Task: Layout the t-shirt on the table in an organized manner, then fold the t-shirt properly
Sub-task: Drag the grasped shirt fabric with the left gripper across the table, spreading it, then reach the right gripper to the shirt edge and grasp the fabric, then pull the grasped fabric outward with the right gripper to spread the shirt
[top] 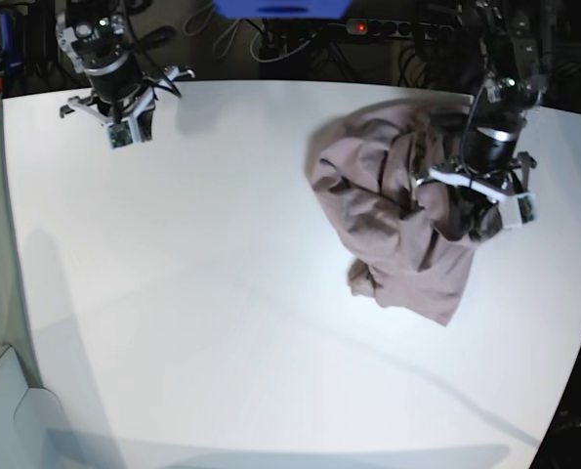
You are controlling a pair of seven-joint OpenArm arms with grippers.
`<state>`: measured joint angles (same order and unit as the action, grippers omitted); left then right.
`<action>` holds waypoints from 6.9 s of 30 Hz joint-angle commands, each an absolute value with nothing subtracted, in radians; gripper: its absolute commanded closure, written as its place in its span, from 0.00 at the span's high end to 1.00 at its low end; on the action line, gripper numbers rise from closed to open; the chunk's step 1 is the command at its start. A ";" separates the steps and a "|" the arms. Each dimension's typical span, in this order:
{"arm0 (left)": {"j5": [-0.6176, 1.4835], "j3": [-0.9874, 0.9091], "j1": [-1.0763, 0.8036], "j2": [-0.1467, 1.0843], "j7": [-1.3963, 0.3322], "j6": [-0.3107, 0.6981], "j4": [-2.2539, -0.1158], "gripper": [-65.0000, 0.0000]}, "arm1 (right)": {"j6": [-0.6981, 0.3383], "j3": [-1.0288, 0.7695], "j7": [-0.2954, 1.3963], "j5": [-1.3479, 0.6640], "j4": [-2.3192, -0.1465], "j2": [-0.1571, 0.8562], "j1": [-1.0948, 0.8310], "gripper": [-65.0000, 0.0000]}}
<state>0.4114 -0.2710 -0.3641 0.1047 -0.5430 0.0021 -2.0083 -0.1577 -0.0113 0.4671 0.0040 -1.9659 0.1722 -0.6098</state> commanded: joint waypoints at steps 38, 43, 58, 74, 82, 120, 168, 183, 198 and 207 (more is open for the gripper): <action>0.403 0.159 0.740 -0.157 -0.366 0.004 -0.992 0.06 | -0.160 -0.019 0.452 0.005 -1.870 0.168 -0.561 0.00; 0.404 0.309 0.796 -0.157 -0.268 0.004 -0.777 0.32 | -0.160 -0.013 0.536 0.005 -1.871 0.168 -0.550 0.00; 0.414 0.165 0.363 0.084 -0.446 0.004 -1.465 0.44 | -0.160 -0.013 0.550 0.002 -1.997 0.148 -0.532 0.00; 0.415 -0.351 -0.197 0.265 -0.463 0.005 -1.831 0.44 | -0.163 0.266 0.602 0.001 -2.025 -0.028 -0.311 0.52; 0.415 -0.526 -0.334 0.265 -0.463 0.005 -1.836 0.44 | -0.163 0.323 0.727 -0.085 -2.000 -0.151 -0.206 0.52; 0.415 -0.582 -0.360 0.255 -0.463 0.005 -1.845 0.44 | -0.163 0.035 0.869 -0.588 -1.511 -0.157 0.051 0.52; 0.415 -0.512 -0.390 0.228 -0.463 0.007 -1.867 0.44 | -0.165 -0.186 0.943 -0.682 -1.853 0.090 0.140 0.00; 0.415 -0.446 -0.397 0.209 -0.463 0.007 -1.886 0.44 | -0.165 -0.174 1.018 -0.751 -1.759 -0.019 0.054 0.10; 0.415 -0.447 -0.420 0.209 -0.463 0.007 -1.886 0.44 | -0.165 -0.074 0.981 -0.754 -1.552 -0.056 0.110 0.62; 0.415 -0.447 -0.420 0.209 -0.463 0.007 -1.886 0.44 | -0.165 -0.073 0.951 -0.754 -1.488 -0.051 0.131 0.62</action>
